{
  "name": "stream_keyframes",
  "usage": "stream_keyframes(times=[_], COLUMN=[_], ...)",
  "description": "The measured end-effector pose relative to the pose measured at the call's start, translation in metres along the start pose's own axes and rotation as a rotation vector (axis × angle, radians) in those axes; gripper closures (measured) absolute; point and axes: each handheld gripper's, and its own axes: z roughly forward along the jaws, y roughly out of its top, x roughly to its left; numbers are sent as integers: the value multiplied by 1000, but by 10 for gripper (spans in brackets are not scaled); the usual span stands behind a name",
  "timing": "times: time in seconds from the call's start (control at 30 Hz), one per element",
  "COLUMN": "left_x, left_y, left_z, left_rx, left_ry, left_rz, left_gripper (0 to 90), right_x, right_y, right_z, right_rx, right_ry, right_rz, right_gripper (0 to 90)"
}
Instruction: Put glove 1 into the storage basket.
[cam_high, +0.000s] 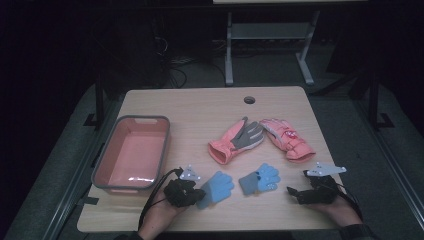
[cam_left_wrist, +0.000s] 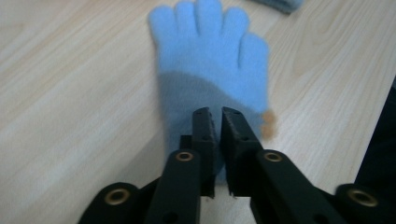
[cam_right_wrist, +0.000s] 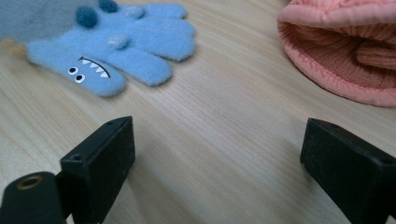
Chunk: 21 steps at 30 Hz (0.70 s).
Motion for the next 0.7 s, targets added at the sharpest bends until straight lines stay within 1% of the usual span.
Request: stream_keyframes(times=[0.13, 0.17, 0.2, 0.27, 0.33, 0.37, 0.43, 0.47, 0.53, 0.57, 0.6, 0.7], left_x=[2, 2, 2, 2, 2, 2, 3, 3, 4, 5, 5, 6], left_y=[13, 16, 18, 22, 25, 25, 24, 24, 24, 24, 24, 26], left_z=[3, 5, 7, 11, 17, 21, 28, 30, 30, 29, 29, 27], left_rx=[-14, -12, -12, -10, 3, 12, 32, 33, 32, 38, 36, 32], left_ry=[9, 14, 11, 7, -12, -10, -22, -19, -19, -18, -16, -28], left_rz=[42, 57, 72, 93, 104, 115, 116, 117, 115, 124, 118, 113], left_gripper=[711, 677, 642, 618, 619, 627, 661, 689, 769, 824, 858, 878], right_x=[0, 0, 0, 0, 0, 0, 0, 0, 0, 0, 0, 0], right_y=[0, 0, 0, 0, 0, 0, 0, 0, 0, 0, 0, 0], right_z=[0, 0, 0, 0, 0, 0, 0, 0, 0, 0, 0, 0], right_rx=[0, 0, 0, 0, 0, 0, 0, 0, 0, 1, 0, 0], right_ry=[0, 0, 0, 0, 0, 0, 0, 0, 0, 0, 0, 0], right_rz=[1, 1, 1, 1, 1, 1, 1, 1, 1, 1, 1, 1], right_gripper=[94, 94, 94, 94, 94, 94, 94, 94, 94, 94, 94, 94])
